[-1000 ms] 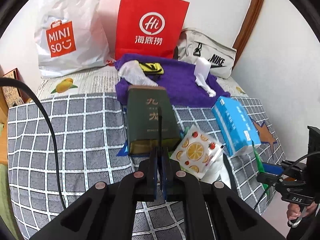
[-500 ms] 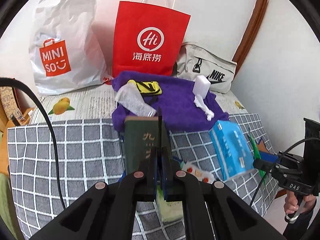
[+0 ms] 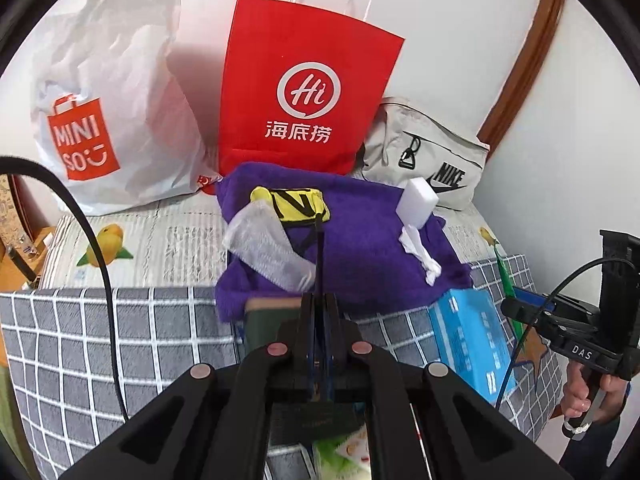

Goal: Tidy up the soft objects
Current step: 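Carry the strap in the left gripper while the right gripper carries the green packet to the towel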

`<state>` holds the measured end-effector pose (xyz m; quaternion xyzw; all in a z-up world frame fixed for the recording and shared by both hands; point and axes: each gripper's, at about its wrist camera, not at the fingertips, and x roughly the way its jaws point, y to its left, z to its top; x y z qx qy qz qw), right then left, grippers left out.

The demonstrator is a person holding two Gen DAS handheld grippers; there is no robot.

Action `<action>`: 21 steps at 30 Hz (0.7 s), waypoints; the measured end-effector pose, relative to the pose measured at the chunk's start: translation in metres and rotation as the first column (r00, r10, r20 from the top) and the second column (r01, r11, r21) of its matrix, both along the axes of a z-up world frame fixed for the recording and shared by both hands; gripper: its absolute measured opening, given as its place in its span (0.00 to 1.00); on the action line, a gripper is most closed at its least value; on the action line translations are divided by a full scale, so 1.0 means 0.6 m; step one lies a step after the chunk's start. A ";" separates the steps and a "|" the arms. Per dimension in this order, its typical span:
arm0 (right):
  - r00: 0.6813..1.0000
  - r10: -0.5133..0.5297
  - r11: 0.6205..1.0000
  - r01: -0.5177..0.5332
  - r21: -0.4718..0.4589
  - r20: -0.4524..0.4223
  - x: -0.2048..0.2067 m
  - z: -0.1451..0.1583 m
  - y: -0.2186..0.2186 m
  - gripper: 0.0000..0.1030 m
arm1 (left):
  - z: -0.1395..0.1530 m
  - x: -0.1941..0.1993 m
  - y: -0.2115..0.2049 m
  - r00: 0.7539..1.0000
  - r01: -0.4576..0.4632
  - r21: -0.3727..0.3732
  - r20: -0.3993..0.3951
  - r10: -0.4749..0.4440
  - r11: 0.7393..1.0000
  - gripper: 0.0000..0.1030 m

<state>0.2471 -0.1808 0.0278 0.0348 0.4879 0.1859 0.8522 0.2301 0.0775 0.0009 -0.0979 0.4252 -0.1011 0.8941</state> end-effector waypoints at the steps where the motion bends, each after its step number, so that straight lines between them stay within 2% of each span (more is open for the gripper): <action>1: 1.000 0.000 1.000 0.000 0.001 -0.003 0.008 -0.003 -0.001 0.33 | -0.002 0.009 -0.001 1.000 0.003 -0.003 -0.003 -0.004 1.000 0.04; 11: 0.999 -0.030 0.998 0.028 -0.052 -0.040 0.118 -0.033 -0.012 0.33 | -0.024 0.078 -0.003 0.999 0.011 -0.029 -0.041 -0.012 1.000 0.04; 18: 0.993 -0.035 0.992 0.021 -0.125 -0.113 0.183 -0.088 -0.011 0.33 | -0.040 0.116 -0.011 0.998 0.027 -0.025 -0.063 -0.028 0.999 0.04; 21: 0.989 -0.023 0.992 0.005 -0.124 -0.146 0.202 -0.108 -0.010 0.33 | -0.046 0.130 -0.012 0.997 0.032 -0.030 -0.071 -0.034 0.999 0.04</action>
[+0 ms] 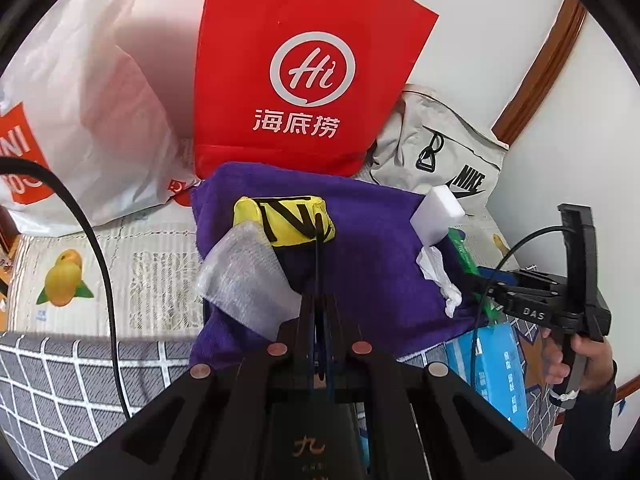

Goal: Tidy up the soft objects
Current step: 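Carry the strap in the left gripper while the right gripper carries the green packet to the towel, then open the right gripper to drop the green packet on the towel while the left gripper releases the strap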

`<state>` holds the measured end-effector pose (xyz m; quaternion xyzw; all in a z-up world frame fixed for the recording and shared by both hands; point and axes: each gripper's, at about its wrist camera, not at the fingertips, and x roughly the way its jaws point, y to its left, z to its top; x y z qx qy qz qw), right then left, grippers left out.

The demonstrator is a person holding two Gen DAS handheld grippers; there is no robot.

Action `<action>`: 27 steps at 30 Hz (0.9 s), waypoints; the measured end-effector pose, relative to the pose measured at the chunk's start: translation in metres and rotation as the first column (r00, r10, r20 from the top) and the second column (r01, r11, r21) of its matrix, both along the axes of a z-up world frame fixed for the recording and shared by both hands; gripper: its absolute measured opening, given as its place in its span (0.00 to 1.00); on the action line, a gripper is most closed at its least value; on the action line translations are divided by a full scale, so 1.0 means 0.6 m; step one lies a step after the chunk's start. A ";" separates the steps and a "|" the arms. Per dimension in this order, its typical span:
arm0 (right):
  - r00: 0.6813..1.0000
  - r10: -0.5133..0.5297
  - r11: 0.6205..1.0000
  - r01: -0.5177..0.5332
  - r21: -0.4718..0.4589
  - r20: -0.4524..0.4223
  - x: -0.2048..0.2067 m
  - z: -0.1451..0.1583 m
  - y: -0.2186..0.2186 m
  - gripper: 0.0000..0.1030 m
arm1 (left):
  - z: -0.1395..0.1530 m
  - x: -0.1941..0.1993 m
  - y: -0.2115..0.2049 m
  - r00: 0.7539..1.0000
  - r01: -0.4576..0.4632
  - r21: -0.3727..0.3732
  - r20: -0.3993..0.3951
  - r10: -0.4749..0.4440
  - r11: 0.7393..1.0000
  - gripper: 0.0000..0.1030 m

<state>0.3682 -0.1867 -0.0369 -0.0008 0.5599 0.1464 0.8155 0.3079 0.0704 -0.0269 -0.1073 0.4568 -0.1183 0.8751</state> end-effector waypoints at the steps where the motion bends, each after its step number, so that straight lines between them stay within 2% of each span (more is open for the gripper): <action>1: 1.000 0.003 1.000 -0.003 -0.004 -0.006 0.007 -0.007 0.001 0.33 | -0.003 0.006 0.000 1.000 0.000 -0.002 -0.005 0.000 1.000 0.04; 13: 0.995 0.068 0.995 -0.073 -0.065 -0.074 0.057 -0.053 0.022 0.33 | -0.025 0.050 -0.004 0.999 0.008 -0.006 -0.046 -0.008 1.000 0.04; 22: 0.993 0.070 0.996 -0.074 -0.049 -0.093 0.065 -0.065 0.020 0.39 | -0.053 0.076 -0.019 0.995 0.023 0.002 -0.094 -0.023 1.000 0.04; 27: 0.995 0.063 0.997 -0.066 -0.033 -0.083 0.056 -0.055 0.012 0.43 | -0.065 0.089 -0.029 0.992 0.043 -0.010 -0.119 -0.044 0.999 0.04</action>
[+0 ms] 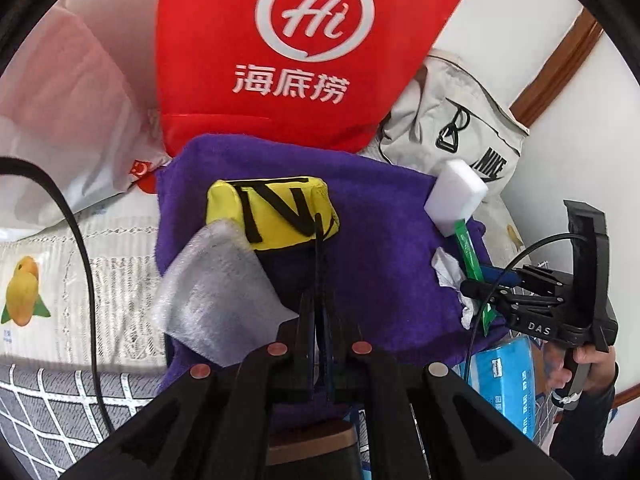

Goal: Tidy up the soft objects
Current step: 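Open the right gripper to drop the green packet on the towel while the left gripper releases the strap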

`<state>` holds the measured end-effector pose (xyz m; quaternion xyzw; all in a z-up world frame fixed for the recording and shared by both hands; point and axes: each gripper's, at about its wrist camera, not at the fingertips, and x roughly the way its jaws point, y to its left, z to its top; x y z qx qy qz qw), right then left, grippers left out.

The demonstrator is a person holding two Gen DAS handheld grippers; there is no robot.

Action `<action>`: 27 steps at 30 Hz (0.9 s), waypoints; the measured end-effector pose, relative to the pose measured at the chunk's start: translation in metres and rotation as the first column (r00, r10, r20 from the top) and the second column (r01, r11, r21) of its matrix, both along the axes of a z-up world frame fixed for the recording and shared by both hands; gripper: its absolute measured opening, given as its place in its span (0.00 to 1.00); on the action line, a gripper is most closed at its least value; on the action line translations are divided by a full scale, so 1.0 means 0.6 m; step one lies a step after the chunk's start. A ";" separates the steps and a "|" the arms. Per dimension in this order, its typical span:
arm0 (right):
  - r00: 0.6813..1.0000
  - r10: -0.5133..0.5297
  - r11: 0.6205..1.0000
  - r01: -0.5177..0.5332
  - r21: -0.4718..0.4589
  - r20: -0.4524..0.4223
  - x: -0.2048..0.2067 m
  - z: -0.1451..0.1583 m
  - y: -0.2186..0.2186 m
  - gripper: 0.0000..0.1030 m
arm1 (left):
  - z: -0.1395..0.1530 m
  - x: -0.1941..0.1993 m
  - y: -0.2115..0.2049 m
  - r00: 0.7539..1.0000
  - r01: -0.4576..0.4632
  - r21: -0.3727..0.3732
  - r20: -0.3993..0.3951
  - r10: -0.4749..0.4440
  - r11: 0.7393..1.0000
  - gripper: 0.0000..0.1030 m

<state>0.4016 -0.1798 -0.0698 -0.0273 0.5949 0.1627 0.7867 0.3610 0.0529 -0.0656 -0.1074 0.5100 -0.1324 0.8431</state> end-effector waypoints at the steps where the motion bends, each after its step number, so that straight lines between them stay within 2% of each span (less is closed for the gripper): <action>1: 1.000 -0.003 1.000 0.003 0.004 0.000 -0.003 0.002 -0.001 0.44 | -0.002 0.003 -0.003 1.000 0.002 0.005 -0.006 -0.002 1.000 0.04; 7: 1.000 -0.005 1.000 0.005 0.008 0.020 -0.018 0.015 -0.007 0.45 | -0.023 0.025 -0.013 0.998 0.000 0.000 -0.065 0.000 1.000 0.04; 10: 1.000 -0.006 1.000 0.005 0.018 0.023 -0.028 0.023 -0.013 0.45 | -0.035 0.036 -0.022 0.996 -0.004 0.037 -0.087 0.007 0.999 0.04; 18: 0.997 -0.043 0.997 0.039 0.061 0.069 -0.065 0.065 -0.038 0.45 | -0.059 0.053 -0.033 0.989 -0.022 0.082 -0.141 0.033 0.996 0.04; 20: 0.995 -0.047 0.997 0.041 0.071 0.087 -0.072 0.073 -0.042 0.48 | -0.062 0.058 -0.039 0.988 -0.018 0.096 -0.154 0.032 0.995 0.04; 27: 0.993 -0.038 0.997 0.030 0.068 0.114 -0.091 0.091 -0.036 0.49 | -0.065 0.062 -0.041 0.981 -0.035 0.100 -0.184 0.053 0.994 0.05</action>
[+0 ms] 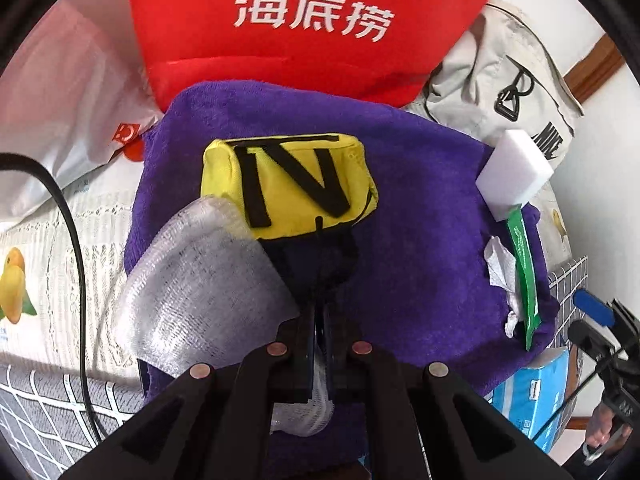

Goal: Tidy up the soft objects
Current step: 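Open the right gripper to drop the green packet on the towel while the left gripper releases the strap, then move both grippers back to the items on the checkered cover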

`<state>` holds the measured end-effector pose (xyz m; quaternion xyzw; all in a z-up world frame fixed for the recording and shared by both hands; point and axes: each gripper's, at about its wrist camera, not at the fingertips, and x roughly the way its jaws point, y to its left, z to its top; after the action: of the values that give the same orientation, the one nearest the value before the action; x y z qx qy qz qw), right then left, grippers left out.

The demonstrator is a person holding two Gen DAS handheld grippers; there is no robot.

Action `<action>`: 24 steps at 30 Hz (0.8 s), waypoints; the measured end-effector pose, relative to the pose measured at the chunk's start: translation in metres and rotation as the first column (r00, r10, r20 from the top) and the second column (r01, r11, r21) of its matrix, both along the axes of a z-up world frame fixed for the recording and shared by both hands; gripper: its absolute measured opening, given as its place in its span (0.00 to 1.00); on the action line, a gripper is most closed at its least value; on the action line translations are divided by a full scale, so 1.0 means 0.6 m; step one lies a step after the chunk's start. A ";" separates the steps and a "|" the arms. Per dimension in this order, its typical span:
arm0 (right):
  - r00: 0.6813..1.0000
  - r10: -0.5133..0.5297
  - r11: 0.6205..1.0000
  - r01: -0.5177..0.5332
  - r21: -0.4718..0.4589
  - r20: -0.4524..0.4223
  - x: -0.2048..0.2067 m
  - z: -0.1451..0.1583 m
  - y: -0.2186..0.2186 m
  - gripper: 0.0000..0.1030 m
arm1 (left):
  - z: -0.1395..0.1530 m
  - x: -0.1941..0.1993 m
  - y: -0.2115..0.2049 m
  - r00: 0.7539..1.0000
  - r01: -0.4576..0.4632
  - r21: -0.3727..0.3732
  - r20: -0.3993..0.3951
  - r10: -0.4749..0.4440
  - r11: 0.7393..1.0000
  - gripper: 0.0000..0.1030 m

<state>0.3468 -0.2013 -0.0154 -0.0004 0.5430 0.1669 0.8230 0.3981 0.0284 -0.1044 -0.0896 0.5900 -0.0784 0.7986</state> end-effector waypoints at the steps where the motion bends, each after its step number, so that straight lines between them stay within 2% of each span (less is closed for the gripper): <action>1: 1.000 0.000 1.000 0.000 0.000 0.001 -0.003 0.002 0.001 0.49 | 0.000 0.002 0.000 1.000 -0.003 -0.004 -0.010 0.003 1.000 0.10; 2: 1.000 0.000 1.000 0.000 0.000 0.003 -0.006 0.005 0.000 0.49 | 0.000 0.002 0.003 1.000 -0.005 0.000 -0.017 0.005 1.000 0.14; 4: 1.000 -0.001 1.000 0.001 -0.002 0.009 -0.017 0.013 -0.004 0.49 | 0.005 0.000 0.003 1.000 -0.008 0.027 -0.025 0.009 1.000 0.31; 6: 1.000 -0.004 1.000 0.004 0.000 0.013 -0.028 0.021 -0.007 0.49 | 0.012 -0.005 0.006 1.000 -0.016 0.041 -0.018 0.017 0.999 0.35; 14: 0.999 -0.011 1.000 0.010 0.025 0.032 -0.099 0.050 -0.003 0.49 | 0.065 -0.066 0.016 0.999 -0.041 0.004 0.006 0.041 0.999 0.35; 20: 1.000 0.008 0.999 -0.009 0.039 0.026 -0.187 0.062 0.020 0.49 | 0.111 -0.155 0.026 0.997 -0.021 0.041 0.069 0.018 0.999 0.35; 24: 1.000 0.016 0.998 -0.017 0.057 0.024 -0.258 0.068 0.037 0.49 | 0.136 -0.225 0.037 0.994 -0.021 0.024 0.110 0.018 0.999 0.35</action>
<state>0.1920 -0.1789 0.0251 0.0166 0.5281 0.1890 0.8277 0.2633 0.0507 -0.0230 -0.0809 0.5452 -0.0677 0.8316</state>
